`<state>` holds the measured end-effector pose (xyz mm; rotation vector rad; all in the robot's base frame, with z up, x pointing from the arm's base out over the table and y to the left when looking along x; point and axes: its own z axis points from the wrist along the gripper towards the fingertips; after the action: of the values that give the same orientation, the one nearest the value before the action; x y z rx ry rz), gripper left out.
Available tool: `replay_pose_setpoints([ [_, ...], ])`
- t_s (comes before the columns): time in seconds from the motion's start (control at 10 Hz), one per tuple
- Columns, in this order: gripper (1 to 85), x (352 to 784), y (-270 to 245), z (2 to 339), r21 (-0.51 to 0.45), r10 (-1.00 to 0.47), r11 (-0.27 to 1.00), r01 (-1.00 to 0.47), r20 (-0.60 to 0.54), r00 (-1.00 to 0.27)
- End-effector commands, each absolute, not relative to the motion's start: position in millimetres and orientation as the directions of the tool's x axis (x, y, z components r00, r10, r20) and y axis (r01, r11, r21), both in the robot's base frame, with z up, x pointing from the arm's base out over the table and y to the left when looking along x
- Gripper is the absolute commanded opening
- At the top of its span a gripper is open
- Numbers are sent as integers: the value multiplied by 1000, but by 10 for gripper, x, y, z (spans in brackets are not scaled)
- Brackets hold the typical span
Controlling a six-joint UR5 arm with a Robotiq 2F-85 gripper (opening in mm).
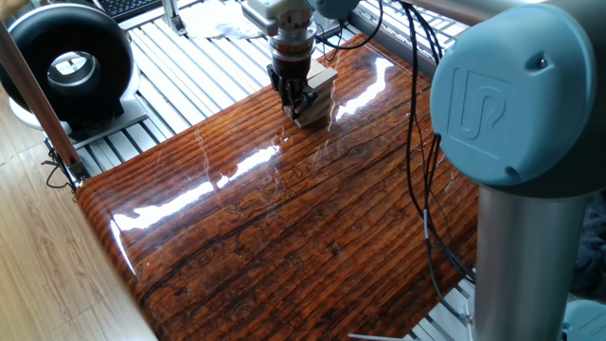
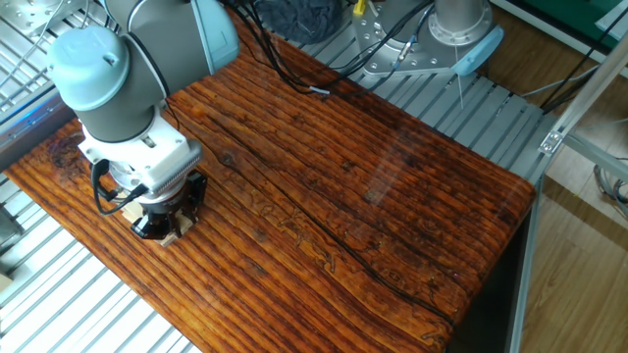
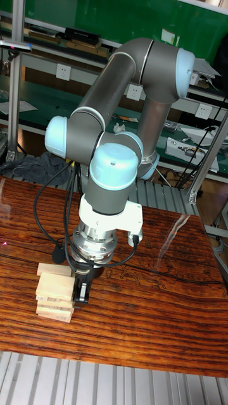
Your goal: Play Jenga
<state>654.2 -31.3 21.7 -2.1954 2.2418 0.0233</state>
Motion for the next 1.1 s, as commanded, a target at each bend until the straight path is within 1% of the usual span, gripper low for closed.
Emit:
replay_pose_setpoints([
  [0.0,330,6558,-280,233,6,-999,30,-1000,-27,-30],
  [1.0,323,6605,-205,233,4,-999,33,-999,-34,-33],
])
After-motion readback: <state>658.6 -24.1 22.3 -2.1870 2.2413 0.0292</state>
